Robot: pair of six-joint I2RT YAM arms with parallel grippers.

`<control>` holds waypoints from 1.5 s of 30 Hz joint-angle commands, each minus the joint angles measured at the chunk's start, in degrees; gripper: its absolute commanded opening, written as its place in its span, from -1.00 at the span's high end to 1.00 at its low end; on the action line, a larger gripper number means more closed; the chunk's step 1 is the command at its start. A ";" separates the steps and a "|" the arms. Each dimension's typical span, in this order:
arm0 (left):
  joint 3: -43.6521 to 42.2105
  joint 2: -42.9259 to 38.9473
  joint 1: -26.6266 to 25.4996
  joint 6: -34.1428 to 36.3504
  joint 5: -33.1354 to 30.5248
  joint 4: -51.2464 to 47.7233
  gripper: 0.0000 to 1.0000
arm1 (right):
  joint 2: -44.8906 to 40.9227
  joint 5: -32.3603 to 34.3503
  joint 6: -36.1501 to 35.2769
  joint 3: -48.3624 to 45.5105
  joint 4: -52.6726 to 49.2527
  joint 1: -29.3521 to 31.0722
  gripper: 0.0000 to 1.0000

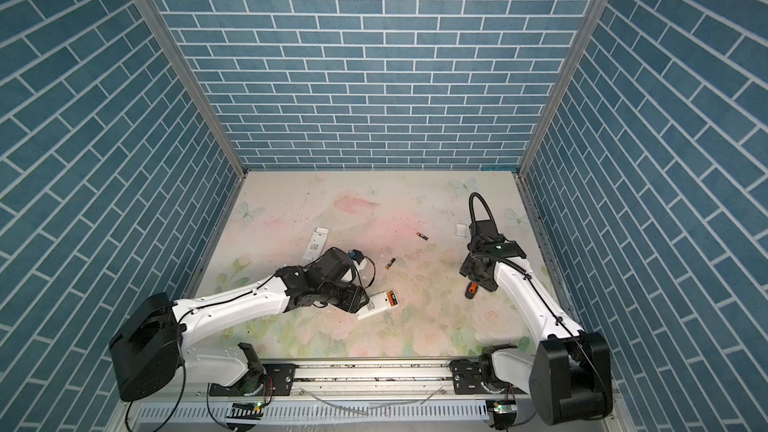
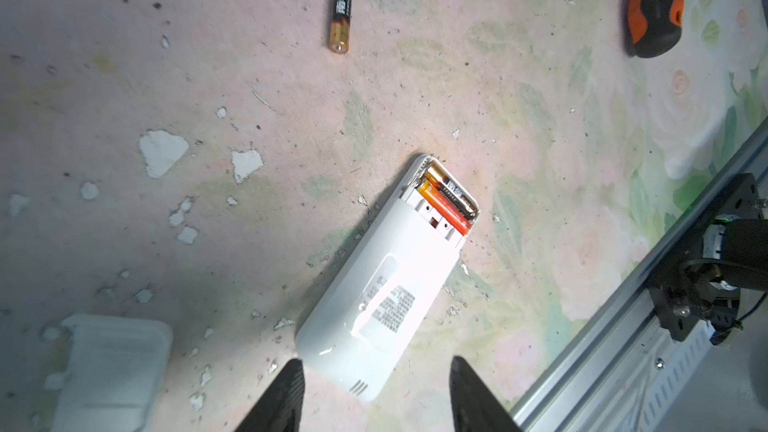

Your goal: Unload the batteries from the remote control

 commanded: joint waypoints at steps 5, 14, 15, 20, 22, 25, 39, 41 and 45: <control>6.95 -1.31 0.84 -1.25 -4.59 -2.99 -0.23 | 6.11 -3.32 -0.45 -4.93 5.45 -0.46 -0.10; 10.84 -4.60 2.68 -1.03 -12.12 -1.24 -0.35 | 10.20 -3.23 -0.96 -7.73 8.88 -0.39 0.18; 10.95 -5.00 3.13 -1.13 -12.66 -1.18 -0.39 | 10.20 -2.90 -1.05 -8.01 9.12 -0.44 0.25; 6.82 -8.54 8.66 -5.89 -10.48 4.98 -0.63 | 10.14 -2.74 -2.53 -8.72 10.22 -0.39 0.68; 4.46 -9.83 12.11 -8.25 -6.74 8.75 -0.65 | 9.23 -2.91 -3.48 -8.38 9.69 -0.40 0.80; 3.73 -10.56 15.02 -8.58 -3.55 11.45 -0.66 | 5.77 -3.43 -5.23 -6.45 7.26 0.42 0.93; 16.26 9.74 14.39 -8.46 14.91 22.48 -0.60 | -4.41 -22.60 -16.99 12.35 1.21 13.41 1.00; 16.91 11.35 13.61 -9.64 16.14 25.14 -0.59 | -3.98 -24.81 -18.08 14.22 1.13 14.12 1.00; 17.79 13.80 12.17 -12.83 17.53 31.08 -0.59 | -2.99 -26.97 -20.16 16.88 1.37 16.16 1.00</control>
